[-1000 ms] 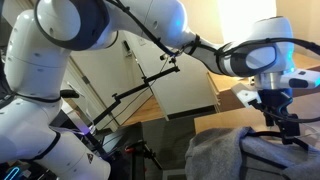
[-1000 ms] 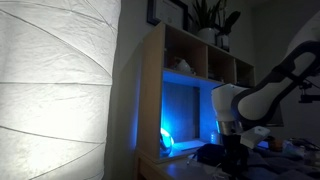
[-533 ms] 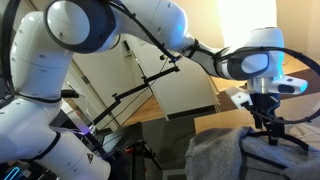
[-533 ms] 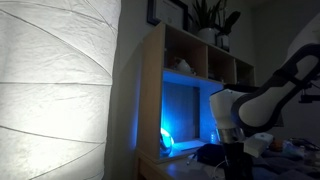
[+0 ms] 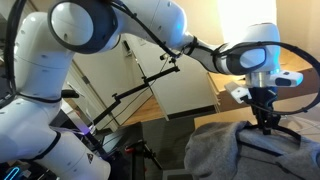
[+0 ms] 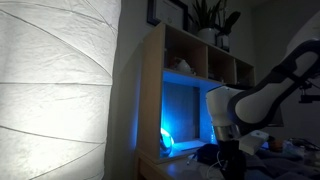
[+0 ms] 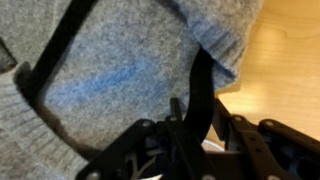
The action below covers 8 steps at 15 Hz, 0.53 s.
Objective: Hang the sweater with the hanger
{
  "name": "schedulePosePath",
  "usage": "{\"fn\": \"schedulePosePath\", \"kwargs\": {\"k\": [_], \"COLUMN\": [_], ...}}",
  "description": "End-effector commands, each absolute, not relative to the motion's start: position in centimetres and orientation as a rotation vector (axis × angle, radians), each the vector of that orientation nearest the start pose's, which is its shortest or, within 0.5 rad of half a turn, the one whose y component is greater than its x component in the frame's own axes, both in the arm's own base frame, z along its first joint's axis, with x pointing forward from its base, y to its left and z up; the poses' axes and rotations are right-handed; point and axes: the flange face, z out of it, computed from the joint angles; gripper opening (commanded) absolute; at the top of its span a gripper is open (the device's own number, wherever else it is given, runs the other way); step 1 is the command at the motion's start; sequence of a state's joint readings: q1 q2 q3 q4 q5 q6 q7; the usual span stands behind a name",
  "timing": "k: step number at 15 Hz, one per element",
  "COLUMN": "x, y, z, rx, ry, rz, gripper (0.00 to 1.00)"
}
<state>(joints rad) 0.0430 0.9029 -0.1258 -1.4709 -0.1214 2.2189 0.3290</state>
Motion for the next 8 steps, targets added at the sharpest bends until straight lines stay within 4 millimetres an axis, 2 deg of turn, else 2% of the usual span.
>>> {"fn": "schedulePosePath", "kwargs": {"k": [1, 3, 8], "x": [70.6, 70.8, 71.3], "y": [-4.4, -5.1, -7.4], "z": [15.1, 17.1, 22.9], "rx": [-3.29, -3.267, -3.189], "ry": [0.504, 0.508, 0.599], "rz": [0.176, 0.124, -0.027], "gripper": [0.05, 0.08, 0.08]}}
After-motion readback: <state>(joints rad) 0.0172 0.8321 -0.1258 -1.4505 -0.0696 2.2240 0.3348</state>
